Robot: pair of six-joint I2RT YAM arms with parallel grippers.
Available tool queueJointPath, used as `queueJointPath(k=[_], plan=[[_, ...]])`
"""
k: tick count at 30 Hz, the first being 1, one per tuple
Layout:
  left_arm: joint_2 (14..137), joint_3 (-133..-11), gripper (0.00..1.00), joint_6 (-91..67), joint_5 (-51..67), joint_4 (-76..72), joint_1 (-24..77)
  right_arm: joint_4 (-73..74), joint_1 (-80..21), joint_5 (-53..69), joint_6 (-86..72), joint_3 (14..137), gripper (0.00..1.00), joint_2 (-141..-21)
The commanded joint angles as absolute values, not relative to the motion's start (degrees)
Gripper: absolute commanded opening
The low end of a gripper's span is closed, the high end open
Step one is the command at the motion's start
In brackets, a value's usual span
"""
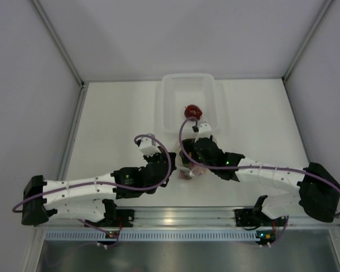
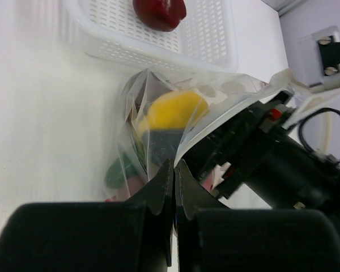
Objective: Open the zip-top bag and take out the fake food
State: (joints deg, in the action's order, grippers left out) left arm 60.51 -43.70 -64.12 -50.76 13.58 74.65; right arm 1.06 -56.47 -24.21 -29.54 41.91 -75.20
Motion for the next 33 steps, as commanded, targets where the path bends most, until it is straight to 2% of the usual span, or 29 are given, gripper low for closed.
queueJointPath(k=[1,17,24,30,33], plan=[[59.8,-45.0,0.00,-62.2,-55.5,14.9,74.8,2.5,-58.4,-22.9,-27.7,42.1,0.49,-69.9],[60.9,-46.2,0.00,-60.2,-55.3,16.6,74.4,10.5,-61.0,-10.4,-21.1,46.9,0.47,-52.5],[60.1,-45.7,0.00,-58.3,-53.8,19.6,73.4,17.0,-60.1,-14.1,-17.3,55.3,0.46,-49.2],[58.4,-44.5,0.00,-57.0,-47.1,22.8,66.4,19.9,-54.6,-14.2,-14.9,62.9,0.43,-50.5],[54.8,-43.2,0.00,-57.2,-48.1,24.3,65.8,20.2,-46.9,-12.7,-14.9,65.8,0.42,-53.2]])
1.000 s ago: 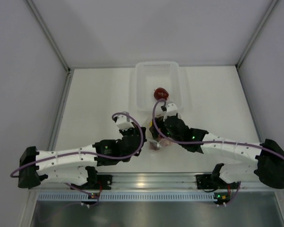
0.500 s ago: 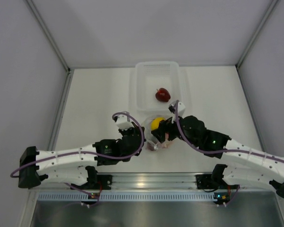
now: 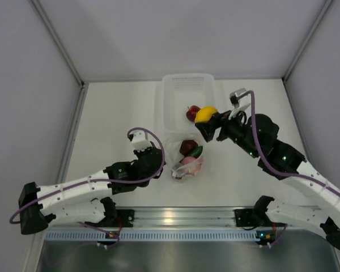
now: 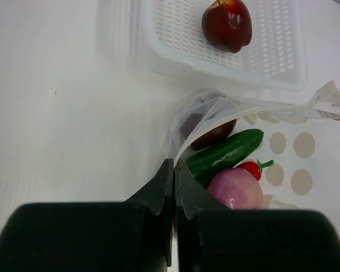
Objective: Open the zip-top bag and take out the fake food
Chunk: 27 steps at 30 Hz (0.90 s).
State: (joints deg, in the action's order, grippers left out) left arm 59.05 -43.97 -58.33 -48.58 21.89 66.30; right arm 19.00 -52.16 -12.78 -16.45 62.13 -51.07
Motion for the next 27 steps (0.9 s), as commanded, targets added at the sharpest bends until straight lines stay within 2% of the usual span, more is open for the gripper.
queueJointPath(k=[1,4,10,15,19,21,25,27], plan=[[53.9,-43.2,0.00,-57.3,-48.5,26.2,65.7,20.0,-41.6,-10.7,-15.1,67.0,0.42,-55.9],[49.1,-43.8,0.00,-57.3,-50.4,30.2,65.7,18.3,-34.1,-8.9,-14.2,69.2,0.42,-63.4],[43.2,-46.0,0.00,-52.0,-50.1,32.7,65.5,12.5,-26.7,-6.9,-11.8,76.6,0.45,-81.9],[42.8,-48.9,0.00,-48.3,-48.0,33.7,65.4,11.0,-24.5,-10.1,-8.8,88.5,0.46,-100.1],[42.2,-48.9,0.00,-47.6,-46.5,33.7,65.4,9.4,-24.4,-11.3,-6.9,95.3,0.51,-110.3],[42.1,-48.4,0.00,-47.7,-45.8,33.6,65.4,9.3,-24.4,-12.2,-6.9,98.9,0.68,-114.1],[42.0,-48.4,0.00,-47.5,-45.1,33.5,65.4,12.5,-24.9,-12.6,-6.5,102.9,0.96,-116.3],[42.0,-48.4,0.00,-48.0,-45.0,33.4,65.4,12.6,-25.2,-12.0,-6.5,102.1,0.99,-114.8]])
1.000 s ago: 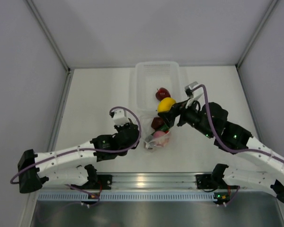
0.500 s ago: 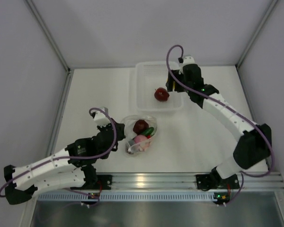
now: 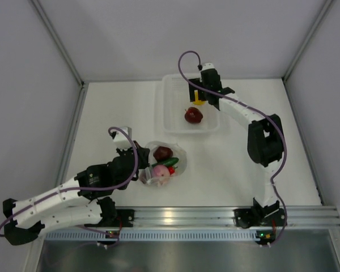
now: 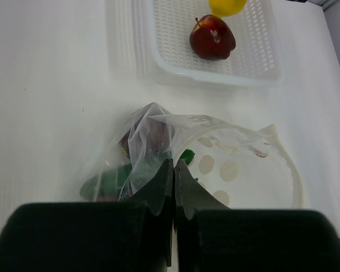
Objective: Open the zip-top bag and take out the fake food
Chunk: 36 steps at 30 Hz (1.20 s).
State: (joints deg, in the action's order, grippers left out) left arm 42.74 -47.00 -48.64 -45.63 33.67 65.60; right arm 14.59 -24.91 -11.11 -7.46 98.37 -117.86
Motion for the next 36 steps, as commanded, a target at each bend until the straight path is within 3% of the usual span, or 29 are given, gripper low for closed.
queueJointPath(k=[1,5,9,14,24,30,36], plan=[[42.0,-48.5,0.00,-48.4,-45.1,33.3,65.4,12.8,-25.2,-12.0,-7.0,101.5,0.99,-113.9],[42.1,-48.7,0.00,-49.7,-46.3,33.3,65.4,11.3,-25.1,-8.3,-11.5,96.0,0.99,-106.4],[43.5,-48.7,0.00,-52.4,-48.1,33.2,65.4,9.1,-24.5,11.4,-15.9,86.6,0.98,-94.4],[47.6,-50.6,0.00,-54.5,-49.2,33.0,65.4,4.7,-26.6,19.9,-25.9,72.3,0.80,-79.4],[54.7,-51.9,0.00,-47.0,-48.3,25.2,65.4,9.4,-47.0,5.9,-25.0,64.9,0.75,-65.1],[54.5,-50.3,0.00,-49.8,-49.5,25.0,65.3,9.7,-49.2,-5.3,-25.8,59.8,0.76,-62.2],[53.3,-46.8,0.00,-51.3,-46.9,25.0,65.3,10.8,-49.8,-4.9,-24.9,61.9,0.77,-65.4]])
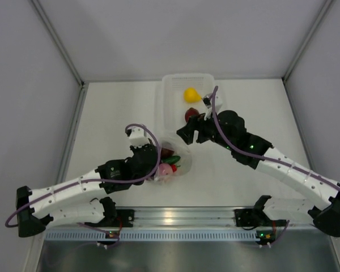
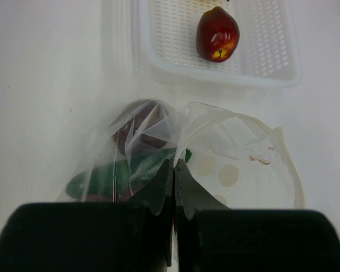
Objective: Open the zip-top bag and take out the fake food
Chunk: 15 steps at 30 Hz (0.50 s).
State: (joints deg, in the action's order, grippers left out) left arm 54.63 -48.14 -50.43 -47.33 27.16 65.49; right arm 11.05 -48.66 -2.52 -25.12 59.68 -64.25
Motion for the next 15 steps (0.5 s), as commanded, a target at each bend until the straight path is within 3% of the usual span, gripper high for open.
queueJointPath(k=[1,15], plan=[[53.2,-46.8,0.00,-50.7,-46.2,25.1,65.3,10.9,-49.9,-4.8,-25.0,62.0,0.78,-65.7],[53.4,-51.2,0.00,-50.8,-48.3,25.2,65.3,17.3,-57.7,-4.6,-25.8,62.5,0.76,-67.0]])
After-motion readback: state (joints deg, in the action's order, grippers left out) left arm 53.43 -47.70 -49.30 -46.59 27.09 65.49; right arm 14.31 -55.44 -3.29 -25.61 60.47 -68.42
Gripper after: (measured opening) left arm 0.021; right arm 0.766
